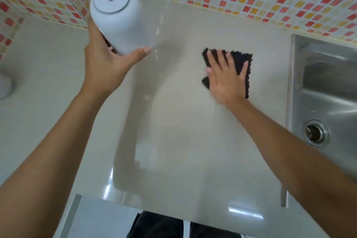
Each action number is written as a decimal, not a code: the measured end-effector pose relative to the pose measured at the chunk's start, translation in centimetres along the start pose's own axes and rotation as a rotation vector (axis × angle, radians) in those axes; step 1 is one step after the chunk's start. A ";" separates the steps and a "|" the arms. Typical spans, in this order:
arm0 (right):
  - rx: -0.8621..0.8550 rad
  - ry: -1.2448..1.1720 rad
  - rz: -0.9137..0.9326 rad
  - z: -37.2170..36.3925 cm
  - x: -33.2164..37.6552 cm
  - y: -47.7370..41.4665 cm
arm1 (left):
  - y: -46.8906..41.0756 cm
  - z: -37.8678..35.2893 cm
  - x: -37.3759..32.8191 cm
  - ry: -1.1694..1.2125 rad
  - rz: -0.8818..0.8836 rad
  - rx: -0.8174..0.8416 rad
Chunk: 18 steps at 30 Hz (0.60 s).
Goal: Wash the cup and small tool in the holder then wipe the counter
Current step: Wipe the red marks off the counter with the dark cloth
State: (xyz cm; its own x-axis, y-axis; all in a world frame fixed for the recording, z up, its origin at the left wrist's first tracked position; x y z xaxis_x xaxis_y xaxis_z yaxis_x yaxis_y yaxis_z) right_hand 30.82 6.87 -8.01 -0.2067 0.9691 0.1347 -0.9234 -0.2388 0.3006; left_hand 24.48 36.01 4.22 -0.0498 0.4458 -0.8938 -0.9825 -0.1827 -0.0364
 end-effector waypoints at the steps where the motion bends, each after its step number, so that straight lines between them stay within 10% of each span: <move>1: 0.017 -0.071 -0.081 0.8 -1.1 -2.9 | 0.3 0.3 0.2 -0.008 0.002 -0.006; 6: -0.019 -0.096 -0.132 -0.7 2.1 -2.2 | 0.7 1.4 0.6 -0.056 0.006 0.015; 12: 0.130 -0.036 0.298 -7.6 17.2 18.1 | 0.3 0.4 0.1 -0.019 0.005 0.010; 18: 0.014 -0.034 0.140 -3.0 11.6 2.9 | 0.9 -1.2 -0.3 -0.027 -0.013 0.036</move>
State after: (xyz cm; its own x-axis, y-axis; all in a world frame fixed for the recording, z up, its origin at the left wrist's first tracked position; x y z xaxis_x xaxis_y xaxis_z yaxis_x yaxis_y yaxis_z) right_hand 24.77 17.64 -8.36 -0.3217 0.9237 0.2081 -0.8815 -0.3724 0.2902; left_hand 23.85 34.63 3.90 -0.0417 0.4711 -0.8811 -0.9889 -0.1451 -0.0307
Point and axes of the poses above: each hand's wrist, its own y-axis away from the middle knuckle, its own z-axis out of the back of the hand, x = y × z, the point moved 9 cm from there along -y, towards the middle knuckle, and after that the axes turned 13 degrees about x, right-handed, at the moved point
